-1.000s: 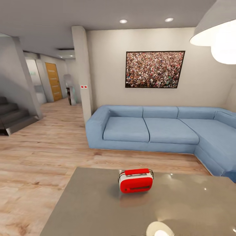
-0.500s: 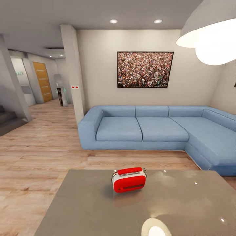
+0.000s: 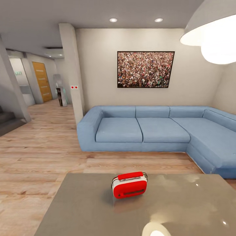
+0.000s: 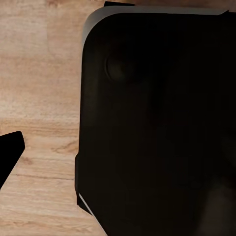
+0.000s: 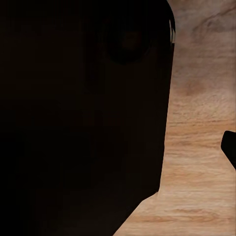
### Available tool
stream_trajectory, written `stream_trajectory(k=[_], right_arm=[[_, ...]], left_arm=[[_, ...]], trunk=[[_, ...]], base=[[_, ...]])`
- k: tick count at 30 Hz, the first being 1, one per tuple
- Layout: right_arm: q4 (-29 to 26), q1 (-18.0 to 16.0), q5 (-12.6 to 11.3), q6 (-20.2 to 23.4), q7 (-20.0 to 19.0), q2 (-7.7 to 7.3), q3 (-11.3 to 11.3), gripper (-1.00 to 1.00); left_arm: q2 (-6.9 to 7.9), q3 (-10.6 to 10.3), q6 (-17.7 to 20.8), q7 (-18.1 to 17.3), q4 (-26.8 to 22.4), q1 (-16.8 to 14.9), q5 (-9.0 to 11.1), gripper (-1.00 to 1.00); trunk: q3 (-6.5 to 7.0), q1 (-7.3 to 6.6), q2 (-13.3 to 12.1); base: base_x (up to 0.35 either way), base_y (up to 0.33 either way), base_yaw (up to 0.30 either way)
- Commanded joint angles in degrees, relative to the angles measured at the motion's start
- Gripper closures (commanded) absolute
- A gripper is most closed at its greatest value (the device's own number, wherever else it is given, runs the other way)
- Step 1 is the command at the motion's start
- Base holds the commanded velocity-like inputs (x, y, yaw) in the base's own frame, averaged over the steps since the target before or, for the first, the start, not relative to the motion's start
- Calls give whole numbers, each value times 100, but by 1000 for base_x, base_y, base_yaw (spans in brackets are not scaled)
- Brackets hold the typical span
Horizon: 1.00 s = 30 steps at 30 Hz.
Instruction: Turn on the radio receiver that's on the table in the living room.
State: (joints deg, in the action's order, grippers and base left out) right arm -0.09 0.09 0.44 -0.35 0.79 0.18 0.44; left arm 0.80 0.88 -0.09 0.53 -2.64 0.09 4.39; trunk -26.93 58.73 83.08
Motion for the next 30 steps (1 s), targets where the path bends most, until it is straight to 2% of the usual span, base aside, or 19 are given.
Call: stream_trajectory(k=[1, 22, 30], right_arm=[[0, 0, 0, 0, 0, 0, 0, -100], [0, 0, -3, -9, 0, 0, -8, -100], [0, 0, -6, -9, 0, -5, -9, -100]], left_arm=[[0, 0, 0, 0, 0, 2, 0, -100], [-7, 3, 0, 0, -18, 0, 0, -100], [-16, 13, 8, -10, -166, 0, -5, -100]], trunk=[[0, 0, 0], [0, 0, 0], [0, 0, 0]], base=[[6, 0, 0], [0, 0, 0], [0, 0, 0]])
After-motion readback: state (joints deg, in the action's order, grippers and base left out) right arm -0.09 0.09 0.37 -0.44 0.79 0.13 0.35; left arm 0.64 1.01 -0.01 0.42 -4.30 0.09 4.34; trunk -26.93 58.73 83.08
